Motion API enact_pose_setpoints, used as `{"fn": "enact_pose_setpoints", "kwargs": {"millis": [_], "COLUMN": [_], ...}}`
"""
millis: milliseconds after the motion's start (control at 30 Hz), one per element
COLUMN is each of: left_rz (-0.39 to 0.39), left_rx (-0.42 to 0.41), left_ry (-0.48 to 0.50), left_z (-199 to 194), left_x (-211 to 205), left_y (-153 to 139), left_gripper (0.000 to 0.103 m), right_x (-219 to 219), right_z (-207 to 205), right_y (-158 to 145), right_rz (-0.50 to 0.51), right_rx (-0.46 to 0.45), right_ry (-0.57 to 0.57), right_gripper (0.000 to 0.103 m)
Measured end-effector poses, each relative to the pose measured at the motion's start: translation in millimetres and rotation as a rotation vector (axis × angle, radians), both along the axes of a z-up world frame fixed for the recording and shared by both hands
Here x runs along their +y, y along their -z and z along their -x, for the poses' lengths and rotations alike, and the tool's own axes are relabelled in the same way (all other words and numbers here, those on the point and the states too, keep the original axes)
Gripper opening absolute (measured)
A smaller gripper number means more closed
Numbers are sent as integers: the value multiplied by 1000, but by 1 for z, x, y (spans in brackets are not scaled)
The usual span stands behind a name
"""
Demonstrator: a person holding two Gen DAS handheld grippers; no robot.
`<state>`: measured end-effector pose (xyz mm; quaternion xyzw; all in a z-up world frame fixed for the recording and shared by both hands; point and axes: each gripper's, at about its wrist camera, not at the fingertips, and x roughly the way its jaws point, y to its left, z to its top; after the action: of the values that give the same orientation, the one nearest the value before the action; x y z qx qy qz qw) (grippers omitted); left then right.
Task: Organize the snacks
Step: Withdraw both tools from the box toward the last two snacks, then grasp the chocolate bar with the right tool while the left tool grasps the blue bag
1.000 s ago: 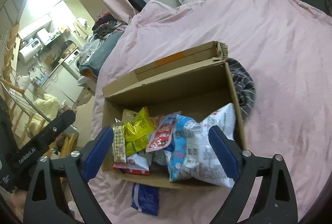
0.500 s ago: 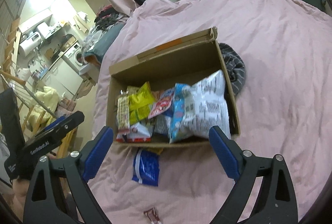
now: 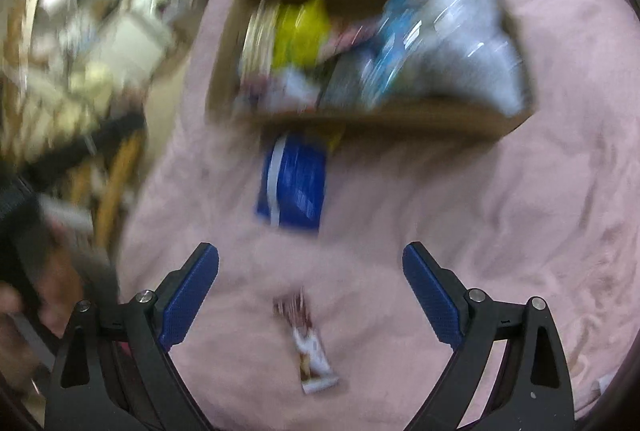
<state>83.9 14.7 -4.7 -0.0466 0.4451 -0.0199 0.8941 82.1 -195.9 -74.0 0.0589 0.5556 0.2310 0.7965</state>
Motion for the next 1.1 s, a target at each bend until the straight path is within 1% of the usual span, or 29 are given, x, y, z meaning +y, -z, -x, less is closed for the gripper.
{"fn": "enact_pose_setpoints", "kwargs": {"millis": [100,200,267,300,333,367,400,433,467,500,533,633,833,967,1100], "left_rz": [1,3,14,17,18,18,19,23,29,32,36,50,78,83,53], "left_rx": [35,59,75,78,80,82,85,88,92,96,102,121,161,188,211], "left_ry": [-1,-9,-20,-25,-29,-35,-42,-48,-58,-64,-74,-96,-123,-103,-55], "left_z": [6,9,10,10,10,10,10,10,9,9,7,4,0,-4,-12], "left_x": [3,8,12,14,15,17,19,21,24,25,27,31,33,20,-5], "left_y": [8,13,16,17,17,18,18,19,20,21,23,27,35,45,55], "left_gripper": [99,99,99,99,99,99,99,99,99,99,99,99,99,99,98], "right_x": [26,43,54,61,66,72,76,78,78,77,74,62,24,-3,-26], "right_z": [11,20,25,27,30,32,34,34,34,34,32,29,20,12,8], "right_y": [30,49,59,65,66,70,72,72,71,70,68,62,39,24,12], "right_rz": [91,170,201,224,236,261,282,292,290,283,271,201,65,4,-18], "right_rx": [81,109,122,126,127,125,116,104,94,92,95,114,103,84,54], "right_ry": [-126,-208,-258,-284,-297,-318,-326,-330,-330,-326,-318,-287,-176,-67,16], "right_gripper": [96,96,95,93,83,78,70,57,50,32,22,20,20,20,20]}}
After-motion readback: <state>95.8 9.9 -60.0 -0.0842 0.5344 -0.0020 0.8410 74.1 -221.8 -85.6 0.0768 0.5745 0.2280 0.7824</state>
